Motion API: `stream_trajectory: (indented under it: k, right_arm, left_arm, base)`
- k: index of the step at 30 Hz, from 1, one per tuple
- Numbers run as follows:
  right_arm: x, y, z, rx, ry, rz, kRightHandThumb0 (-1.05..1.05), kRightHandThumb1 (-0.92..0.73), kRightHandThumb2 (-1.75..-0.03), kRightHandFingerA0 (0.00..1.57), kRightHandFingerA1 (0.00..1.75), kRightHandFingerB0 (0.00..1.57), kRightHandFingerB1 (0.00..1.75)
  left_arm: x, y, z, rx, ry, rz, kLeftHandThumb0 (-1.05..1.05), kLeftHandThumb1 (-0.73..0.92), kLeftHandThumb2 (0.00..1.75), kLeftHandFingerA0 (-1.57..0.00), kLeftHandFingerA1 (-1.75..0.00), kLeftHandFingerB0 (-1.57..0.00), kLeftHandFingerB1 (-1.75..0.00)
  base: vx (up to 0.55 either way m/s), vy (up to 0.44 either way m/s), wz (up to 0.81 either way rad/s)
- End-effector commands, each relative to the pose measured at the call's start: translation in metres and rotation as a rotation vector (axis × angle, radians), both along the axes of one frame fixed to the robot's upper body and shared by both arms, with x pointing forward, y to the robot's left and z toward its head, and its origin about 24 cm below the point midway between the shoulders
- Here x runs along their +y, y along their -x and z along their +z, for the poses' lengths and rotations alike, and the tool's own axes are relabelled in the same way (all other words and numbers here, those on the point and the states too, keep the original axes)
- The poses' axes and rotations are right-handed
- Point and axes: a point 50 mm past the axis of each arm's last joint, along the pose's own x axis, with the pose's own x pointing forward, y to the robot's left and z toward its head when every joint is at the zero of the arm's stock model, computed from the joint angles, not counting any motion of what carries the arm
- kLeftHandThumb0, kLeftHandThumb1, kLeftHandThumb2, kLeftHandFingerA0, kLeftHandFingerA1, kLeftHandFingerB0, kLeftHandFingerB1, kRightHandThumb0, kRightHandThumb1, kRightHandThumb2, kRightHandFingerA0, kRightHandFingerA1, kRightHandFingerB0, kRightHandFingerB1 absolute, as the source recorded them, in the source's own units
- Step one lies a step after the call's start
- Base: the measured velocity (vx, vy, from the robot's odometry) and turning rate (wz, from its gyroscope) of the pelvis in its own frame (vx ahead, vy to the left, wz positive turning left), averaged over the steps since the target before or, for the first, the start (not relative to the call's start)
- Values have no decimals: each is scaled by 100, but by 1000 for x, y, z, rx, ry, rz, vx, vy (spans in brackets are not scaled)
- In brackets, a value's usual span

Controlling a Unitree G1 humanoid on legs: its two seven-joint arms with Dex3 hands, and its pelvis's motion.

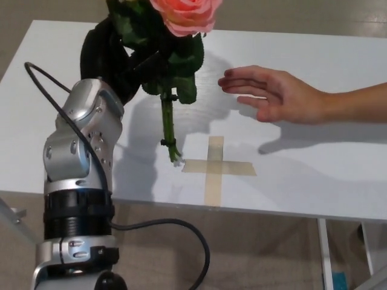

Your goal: Use the left hand to pick up the rose and passes it to a human.

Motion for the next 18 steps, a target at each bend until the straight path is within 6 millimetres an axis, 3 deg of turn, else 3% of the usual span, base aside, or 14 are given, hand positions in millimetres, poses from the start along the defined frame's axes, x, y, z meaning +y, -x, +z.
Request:
stream_trajectory:
  k: [1, 5, 10, 12, 18]
  right_arm:
    - [-1, 7, -3, 28, 1, -1, -36, -71, -61, 61, 43, 46, 37]
    - [3, 6, -4, 26, -13, -6, -36, -71, -61, 61, 43, 46, 36]
    - [4, 6, -4, 26, -16, -7, -36, -71, -61, 61, 43, 46, 36]
    - [9, 1, -3, 16, -24, -1, -36, -71, -61, 62, 43, 46, 37]
    - [12, -2, -3, 10, -24, 13, -36, -71, -61, 61, 43, 46, 37]
  left_arm:
    - [-20, 1, 13, -35, 12, -92, -13, 82, 66, -84, -150, -85, -85]
    - [-36, -2, 17, -35, 6, -134, -12, 81, 66, -84, -149, -85, -84]
    - [-37, -2, 17, -34, 8, -139, -12, 81, 66, -84, -149, -85, -84]
    - [-60, -8, 24, -47, 29, -200, -13, 81, 66, -84, -148, -86, -84]
    - [-75, -11, 29, -56, 29, -233, -13, 81, 66, -84, -147, -86, -84]
  base:
    - [0, 0, 0]
    - [0, 0, 0]
    - [0, 0, 0]
    - [0, 0, 0]
    - [0, 0, 0]
